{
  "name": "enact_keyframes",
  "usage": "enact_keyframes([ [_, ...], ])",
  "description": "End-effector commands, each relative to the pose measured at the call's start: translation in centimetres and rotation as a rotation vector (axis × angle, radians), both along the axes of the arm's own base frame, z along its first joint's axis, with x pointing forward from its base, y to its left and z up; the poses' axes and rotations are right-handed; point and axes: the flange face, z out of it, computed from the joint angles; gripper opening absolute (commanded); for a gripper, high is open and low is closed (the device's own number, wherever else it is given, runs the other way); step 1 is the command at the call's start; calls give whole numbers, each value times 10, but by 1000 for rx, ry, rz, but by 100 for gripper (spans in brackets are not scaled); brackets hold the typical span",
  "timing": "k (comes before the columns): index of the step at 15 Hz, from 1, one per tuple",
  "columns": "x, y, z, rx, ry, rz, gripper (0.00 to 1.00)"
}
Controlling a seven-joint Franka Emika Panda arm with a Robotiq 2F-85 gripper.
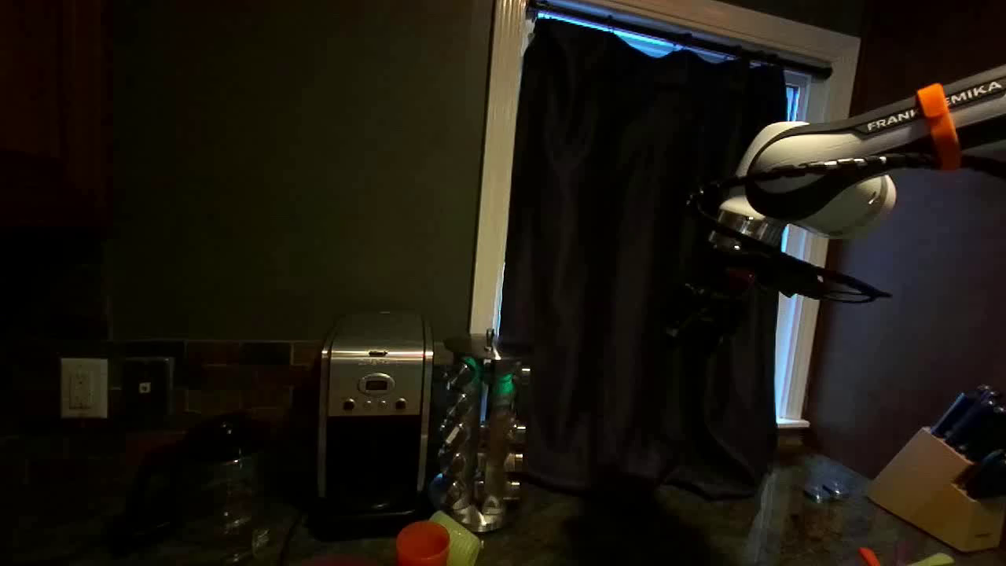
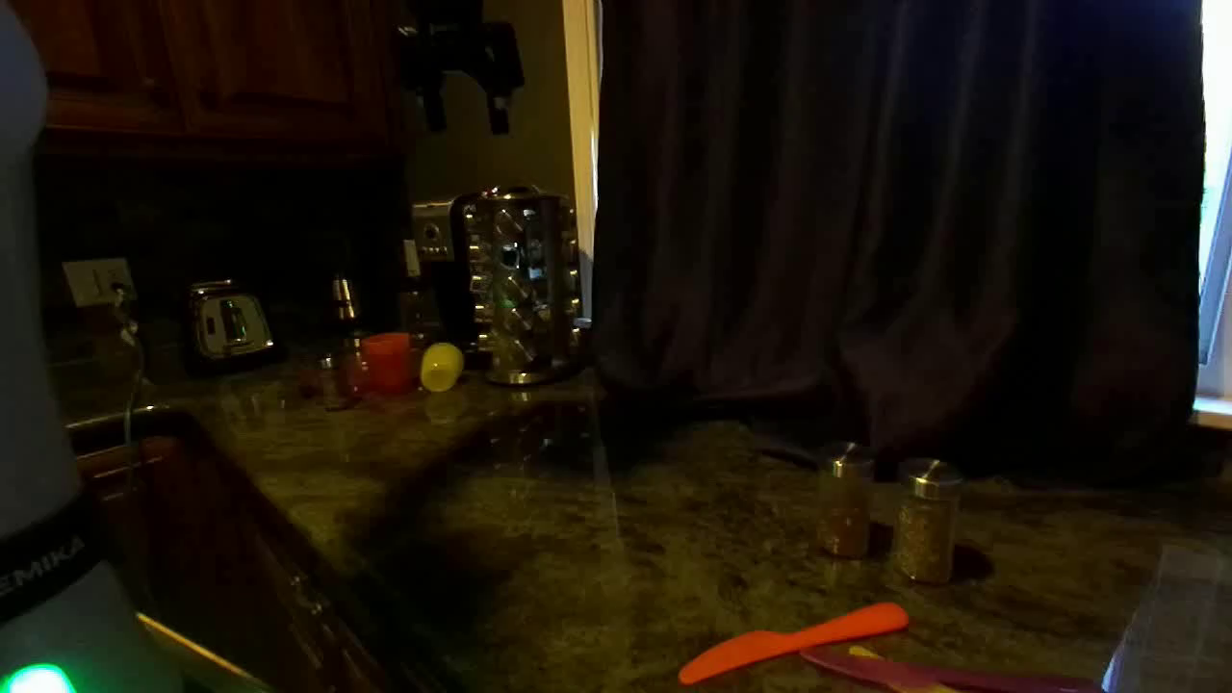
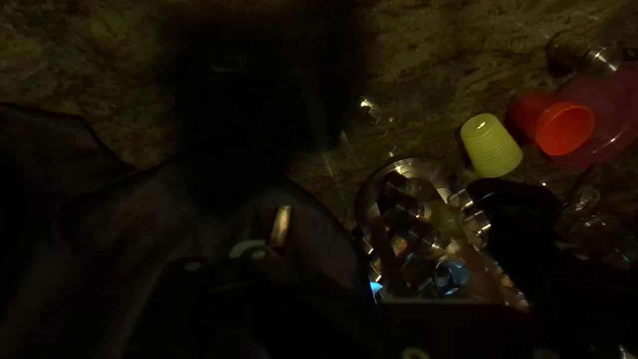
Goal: Remove one bottle from the rack
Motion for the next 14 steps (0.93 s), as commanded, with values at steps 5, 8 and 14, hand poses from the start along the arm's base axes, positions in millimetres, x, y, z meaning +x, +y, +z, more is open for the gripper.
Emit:
enact_keyframes([
  [5,0,0,1,0,0,0,100],
  [8,0,0,1,0,0,0,100],
  [14,1,11,-1,-19,33,-50,100],
])
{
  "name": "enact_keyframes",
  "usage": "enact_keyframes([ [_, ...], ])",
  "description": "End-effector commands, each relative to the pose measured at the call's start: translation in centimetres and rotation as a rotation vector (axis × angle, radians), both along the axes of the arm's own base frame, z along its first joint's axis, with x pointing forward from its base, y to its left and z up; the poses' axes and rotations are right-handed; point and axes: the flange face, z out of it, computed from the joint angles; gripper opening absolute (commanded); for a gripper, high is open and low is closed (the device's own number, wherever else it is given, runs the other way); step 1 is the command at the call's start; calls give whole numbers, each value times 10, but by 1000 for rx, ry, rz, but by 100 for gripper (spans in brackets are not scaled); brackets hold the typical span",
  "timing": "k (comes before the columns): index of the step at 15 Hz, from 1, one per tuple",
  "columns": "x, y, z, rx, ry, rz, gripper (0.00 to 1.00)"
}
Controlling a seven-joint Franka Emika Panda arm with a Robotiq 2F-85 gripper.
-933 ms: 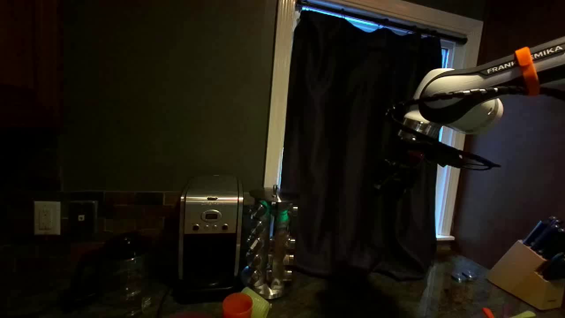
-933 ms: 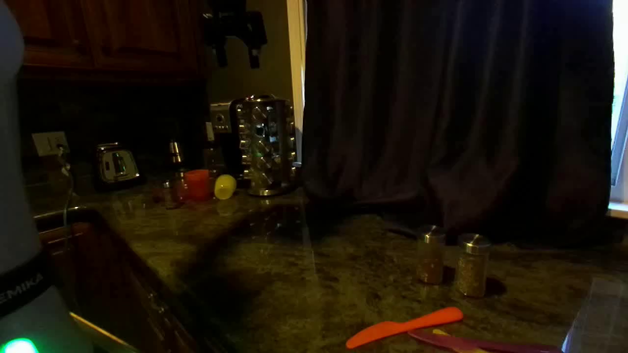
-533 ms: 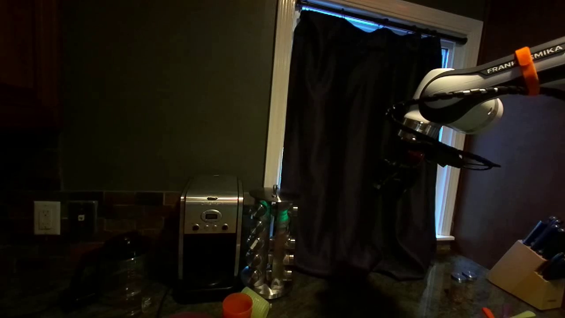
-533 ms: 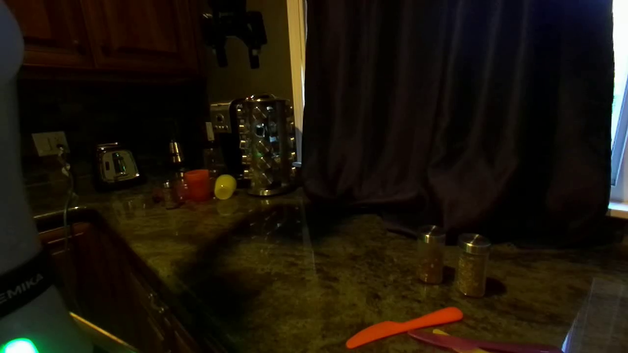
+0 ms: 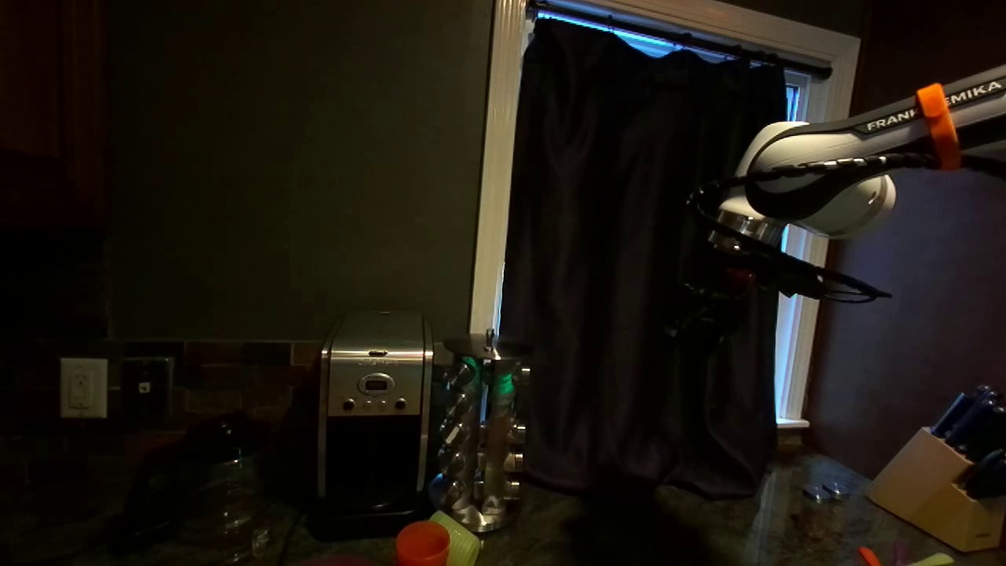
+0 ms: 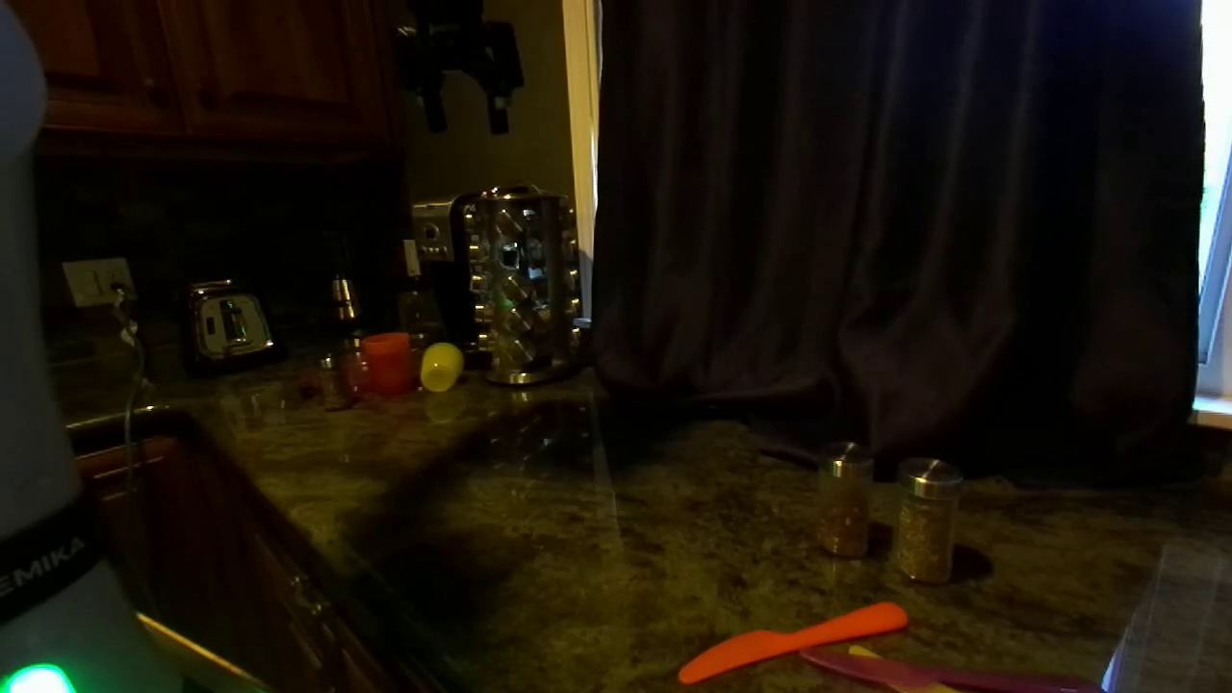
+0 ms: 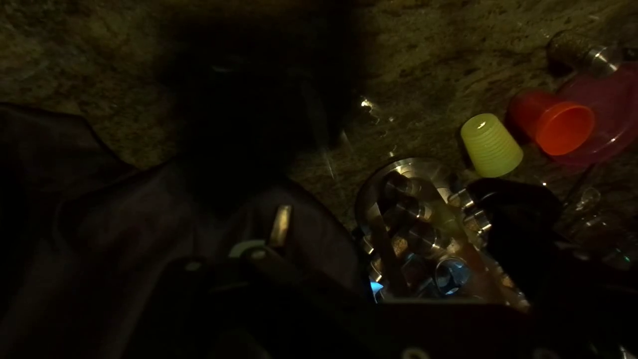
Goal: Remove one bottle from the rack
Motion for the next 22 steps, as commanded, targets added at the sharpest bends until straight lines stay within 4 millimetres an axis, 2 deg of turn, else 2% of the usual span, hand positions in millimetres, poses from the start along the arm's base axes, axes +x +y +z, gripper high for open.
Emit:
enact_keyframes([
  [1,0,16,-1,-16,31,-52,100],
  [6,-3,55,-2,-66,94,-222,100],
  [10,-4,87,2,-54,74,-370,100],
  [18,-8,173,12,-29,-29,-445,100],
  [22,-9,220,1,-71,-138,-457,100],
])
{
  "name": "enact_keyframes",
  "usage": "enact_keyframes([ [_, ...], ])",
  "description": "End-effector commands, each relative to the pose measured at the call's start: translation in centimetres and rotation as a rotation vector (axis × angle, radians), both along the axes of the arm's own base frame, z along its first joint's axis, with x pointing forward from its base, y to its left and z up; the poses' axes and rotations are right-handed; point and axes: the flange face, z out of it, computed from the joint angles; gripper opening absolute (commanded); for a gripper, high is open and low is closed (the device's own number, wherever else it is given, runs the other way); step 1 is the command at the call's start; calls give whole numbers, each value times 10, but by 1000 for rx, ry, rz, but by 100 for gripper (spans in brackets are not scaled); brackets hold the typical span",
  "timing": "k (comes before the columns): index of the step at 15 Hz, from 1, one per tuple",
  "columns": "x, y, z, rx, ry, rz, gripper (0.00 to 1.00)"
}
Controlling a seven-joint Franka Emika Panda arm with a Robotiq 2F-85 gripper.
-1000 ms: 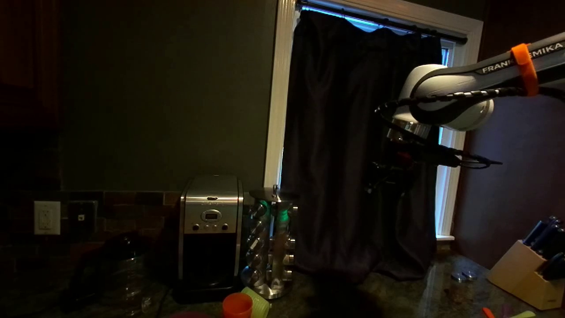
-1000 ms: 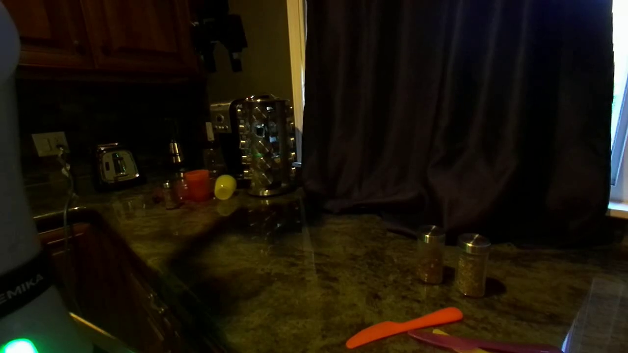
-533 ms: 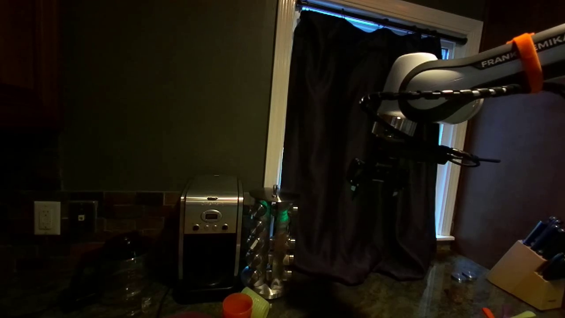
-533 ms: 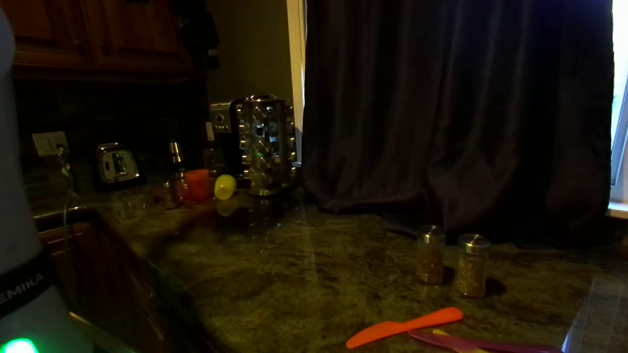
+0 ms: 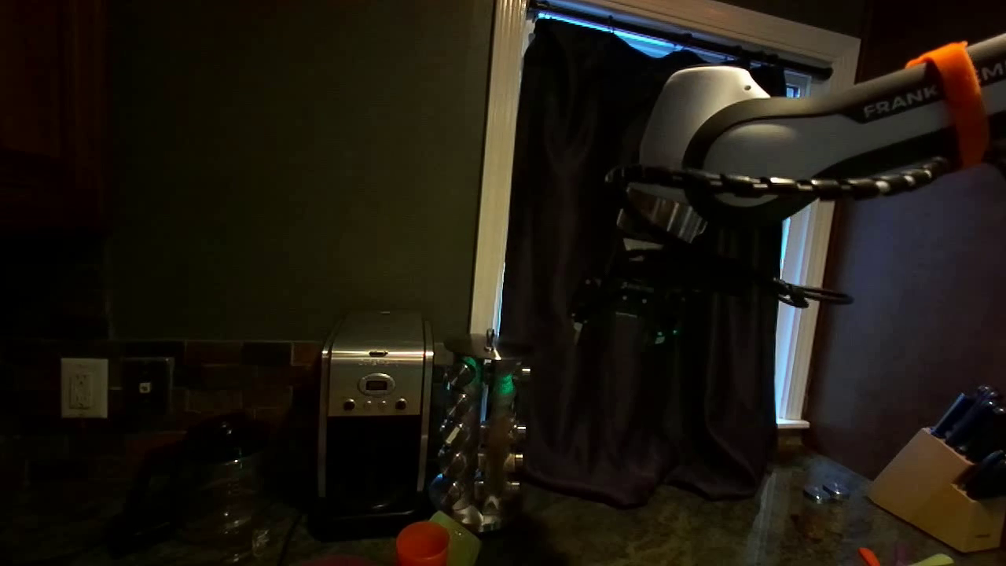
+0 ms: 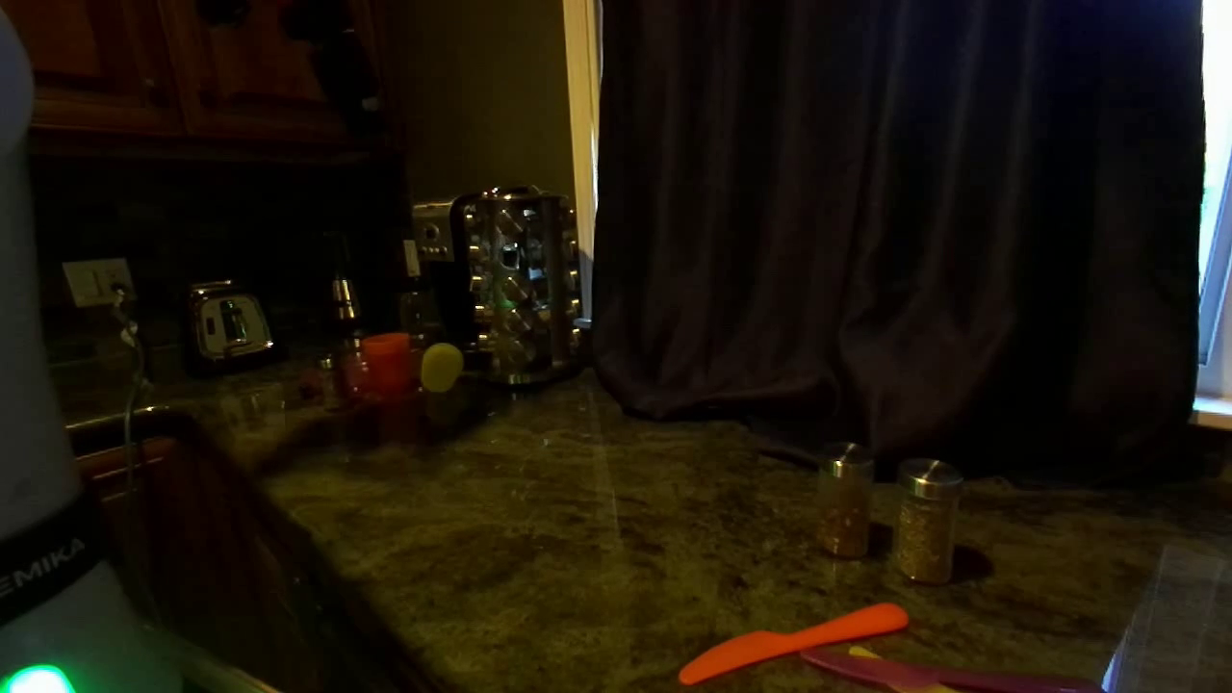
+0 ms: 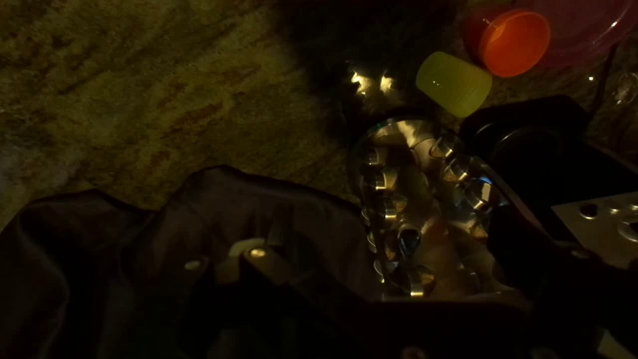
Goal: Remove one bottle from the rack
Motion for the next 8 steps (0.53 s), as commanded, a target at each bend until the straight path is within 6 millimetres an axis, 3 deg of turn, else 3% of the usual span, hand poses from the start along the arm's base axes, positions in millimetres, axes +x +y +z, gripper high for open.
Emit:
enact_keyframes([
  [1,2,41,-14,-54,-66,-22,100],
  [8,-12,110,-52,-152,-166,-38,100],
])
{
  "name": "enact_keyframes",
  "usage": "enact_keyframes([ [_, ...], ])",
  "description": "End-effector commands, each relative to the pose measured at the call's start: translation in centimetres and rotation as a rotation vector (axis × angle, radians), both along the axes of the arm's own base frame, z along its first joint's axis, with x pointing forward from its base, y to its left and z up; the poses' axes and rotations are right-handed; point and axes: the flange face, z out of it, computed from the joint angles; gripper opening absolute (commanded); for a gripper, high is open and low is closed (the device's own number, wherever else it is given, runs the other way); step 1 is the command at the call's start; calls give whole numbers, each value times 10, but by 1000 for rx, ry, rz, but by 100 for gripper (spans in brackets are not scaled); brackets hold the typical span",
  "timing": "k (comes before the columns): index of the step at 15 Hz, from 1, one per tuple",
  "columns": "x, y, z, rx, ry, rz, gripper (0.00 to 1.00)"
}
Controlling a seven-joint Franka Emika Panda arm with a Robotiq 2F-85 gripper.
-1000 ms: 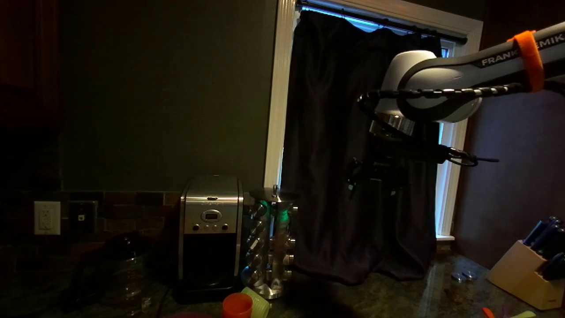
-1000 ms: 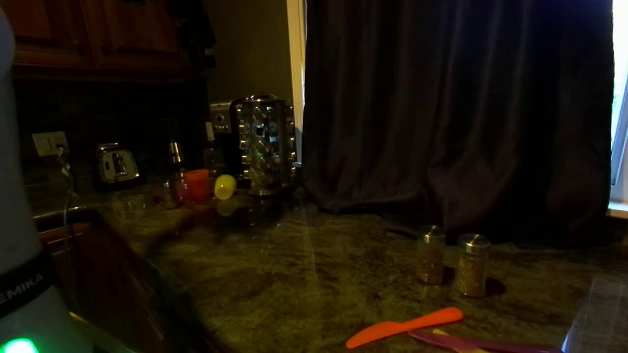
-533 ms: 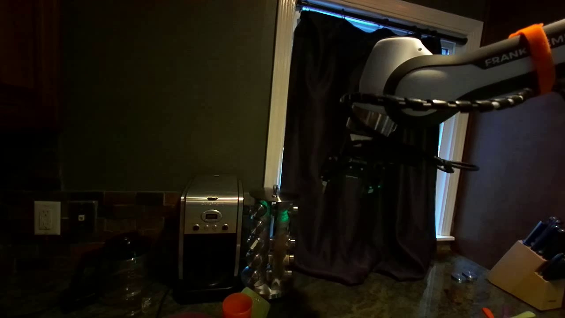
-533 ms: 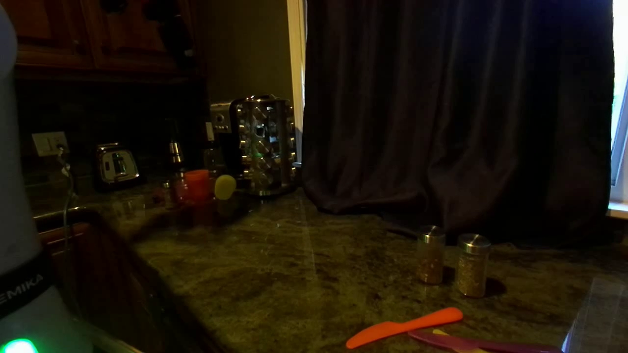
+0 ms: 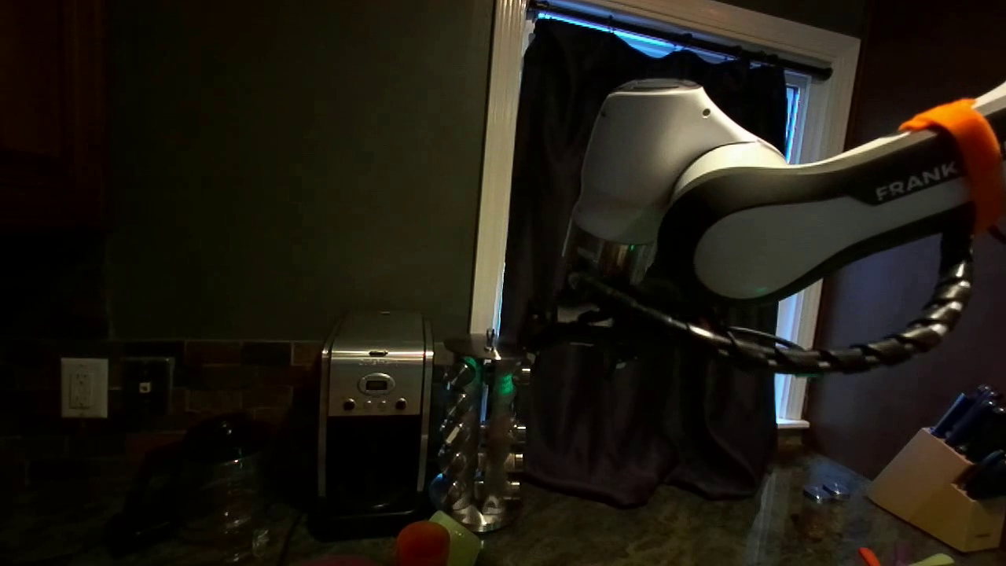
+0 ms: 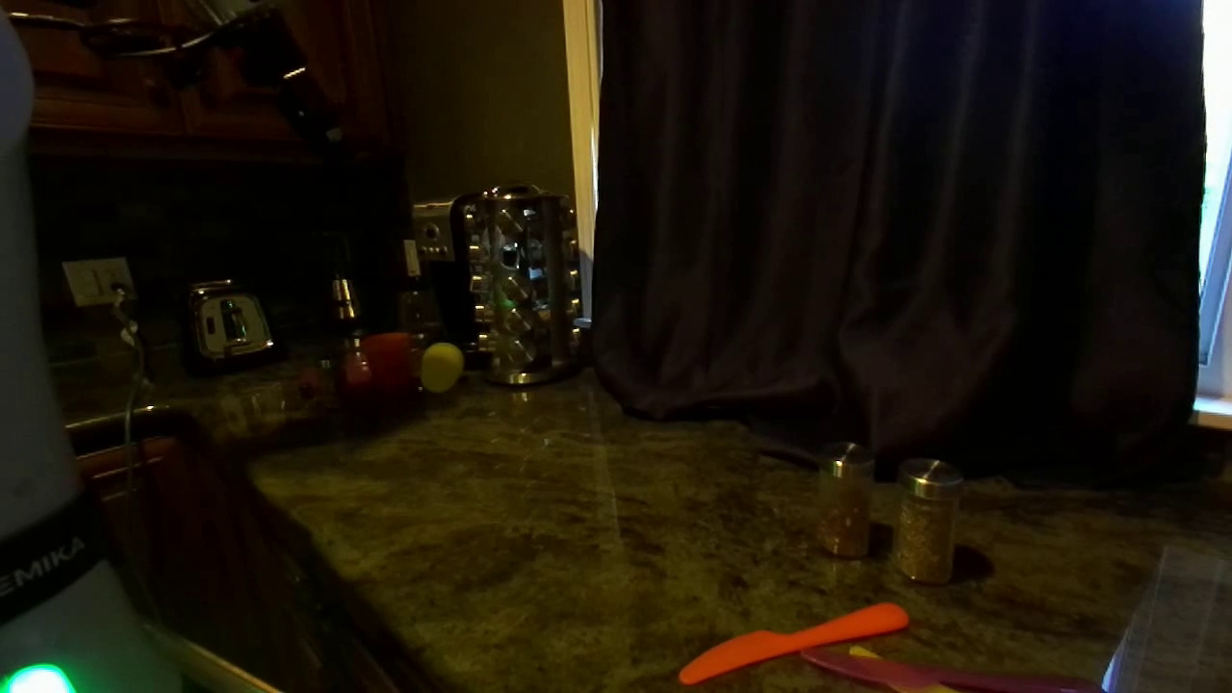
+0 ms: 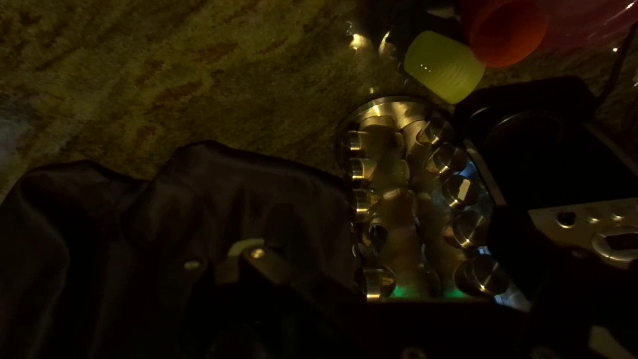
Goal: Remove one bottle from the rack
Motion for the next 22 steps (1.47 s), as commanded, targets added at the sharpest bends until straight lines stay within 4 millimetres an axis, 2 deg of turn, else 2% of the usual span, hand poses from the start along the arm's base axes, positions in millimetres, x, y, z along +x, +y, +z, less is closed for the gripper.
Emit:
enact_keyframes([
  [1,-1,35,-19,-38,-77,2,100],
  [4,1,59,-42,-90,-112,-7,100],
  [5,-8,44,-30,-89,-93,4,100],
  [8,-4,55,-43,-95,-96,5,100],
  [18,0,55,-41,-89,-96,3,100],
  [22,19,64,-54,-124,-129,2,100],
])
